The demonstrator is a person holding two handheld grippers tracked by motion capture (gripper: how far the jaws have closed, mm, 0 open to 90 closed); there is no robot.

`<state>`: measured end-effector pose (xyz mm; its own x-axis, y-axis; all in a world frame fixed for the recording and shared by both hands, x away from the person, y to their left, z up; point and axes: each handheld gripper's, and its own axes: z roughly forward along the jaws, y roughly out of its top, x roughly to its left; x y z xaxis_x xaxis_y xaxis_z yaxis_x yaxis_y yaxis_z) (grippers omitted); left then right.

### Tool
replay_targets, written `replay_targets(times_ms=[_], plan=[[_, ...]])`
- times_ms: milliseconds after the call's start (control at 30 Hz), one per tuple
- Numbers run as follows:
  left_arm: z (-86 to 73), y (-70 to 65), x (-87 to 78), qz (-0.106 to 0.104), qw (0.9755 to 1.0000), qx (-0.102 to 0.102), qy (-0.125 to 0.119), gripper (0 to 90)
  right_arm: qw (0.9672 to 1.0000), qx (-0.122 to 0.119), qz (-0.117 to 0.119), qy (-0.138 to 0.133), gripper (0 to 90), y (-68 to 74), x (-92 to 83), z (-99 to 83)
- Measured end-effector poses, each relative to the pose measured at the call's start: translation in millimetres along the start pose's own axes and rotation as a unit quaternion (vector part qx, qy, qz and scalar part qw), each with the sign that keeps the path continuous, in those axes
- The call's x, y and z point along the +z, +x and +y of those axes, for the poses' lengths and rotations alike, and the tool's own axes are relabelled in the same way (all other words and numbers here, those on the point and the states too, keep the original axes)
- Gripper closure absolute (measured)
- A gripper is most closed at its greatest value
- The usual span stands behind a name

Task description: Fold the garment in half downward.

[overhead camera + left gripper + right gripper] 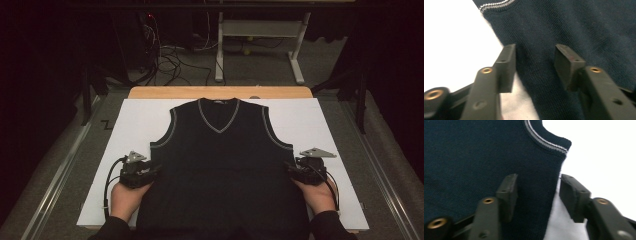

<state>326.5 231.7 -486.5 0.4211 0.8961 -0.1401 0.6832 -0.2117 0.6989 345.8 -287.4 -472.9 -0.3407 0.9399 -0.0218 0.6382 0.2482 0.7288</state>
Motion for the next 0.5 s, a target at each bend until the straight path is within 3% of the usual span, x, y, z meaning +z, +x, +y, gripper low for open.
replay_targets(times_ms=[267,400,500], plan=[[-0.2,5.4,-0.8,-0.017,0.9997,-0.015,-0.001,69.1,0.9997,-0.004,0.025,-0.004,82.8,4.7,-0.6,-1.7],[-0.5,6.5,-1.5,-0.032,0.9994,-0.016,0.0,78.2,0.9996,-0.012,0.025,-0.008,85.5,6.1,-1.6,-2.4],[-1.4,8.4,-3.7,-0.038,0.999,-0.021,-0.006,79.8,0.9995,-0.013,0.024,-0.017,86.1,5.2,-4.6,-3.9]])
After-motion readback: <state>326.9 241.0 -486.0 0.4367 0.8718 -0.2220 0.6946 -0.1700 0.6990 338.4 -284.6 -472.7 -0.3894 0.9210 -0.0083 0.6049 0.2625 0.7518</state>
